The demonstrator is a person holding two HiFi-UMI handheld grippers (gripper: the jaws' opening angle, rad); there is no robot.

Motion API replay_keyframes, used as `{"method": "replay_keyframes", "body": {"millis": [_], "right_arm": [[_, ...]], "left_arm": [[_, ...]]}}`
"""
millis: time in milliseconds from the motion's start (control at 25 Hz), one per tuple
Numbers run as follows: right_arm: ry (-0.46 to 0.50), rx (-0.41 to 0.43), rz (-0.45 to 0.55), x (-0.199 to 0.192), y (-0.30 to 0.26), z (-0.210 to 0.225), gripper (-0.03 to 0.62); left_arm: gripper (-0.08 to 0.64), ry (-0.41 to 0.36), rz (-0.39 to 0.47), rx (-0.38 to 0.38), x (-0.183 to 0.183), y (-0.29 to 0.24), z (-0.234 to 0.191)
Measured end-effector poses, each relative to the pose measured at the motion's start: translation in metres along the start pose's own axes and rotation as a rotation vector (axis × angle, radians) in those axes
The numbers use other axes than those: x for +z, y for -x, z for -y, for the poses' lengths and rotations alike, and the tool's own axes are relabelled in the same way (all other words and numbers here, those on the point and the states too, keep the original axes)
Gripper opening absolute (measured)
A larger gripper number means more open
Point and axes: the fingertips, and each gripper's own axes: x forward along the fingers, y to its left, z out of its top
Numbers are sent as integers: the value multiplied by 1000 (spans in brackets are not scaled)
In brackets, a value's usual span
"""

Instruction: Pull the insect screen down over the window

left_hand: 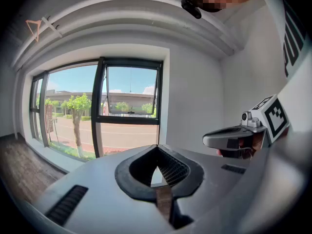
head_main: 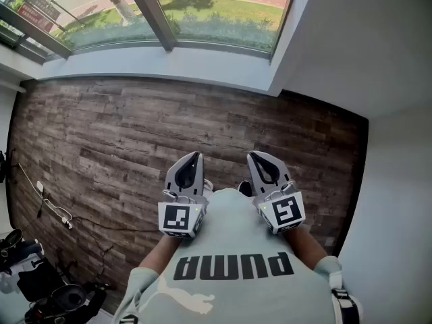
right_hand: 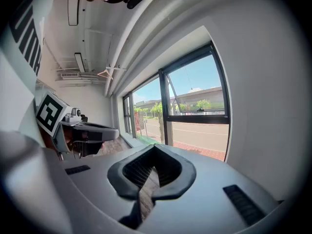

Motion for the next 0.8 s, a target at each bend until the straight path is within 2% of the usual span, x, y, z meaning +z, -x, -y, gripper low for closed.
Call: {"method": "replay_keyframes", "body": {"millis": [440, 600, 800], "right_arm": [[27, -4, 8, -1, 0, -6, 5], [2, 8, 13, -2, -2, -7, 5], [7, 8, 11, -5, -6, -10, 5]], "left_arm": [[12, -18, 7, -3, 2, 7, -4], [12, 19, 3, 4, 2, 7, -5], [12, 13, -11, 0, -9, 9, -10]]}}
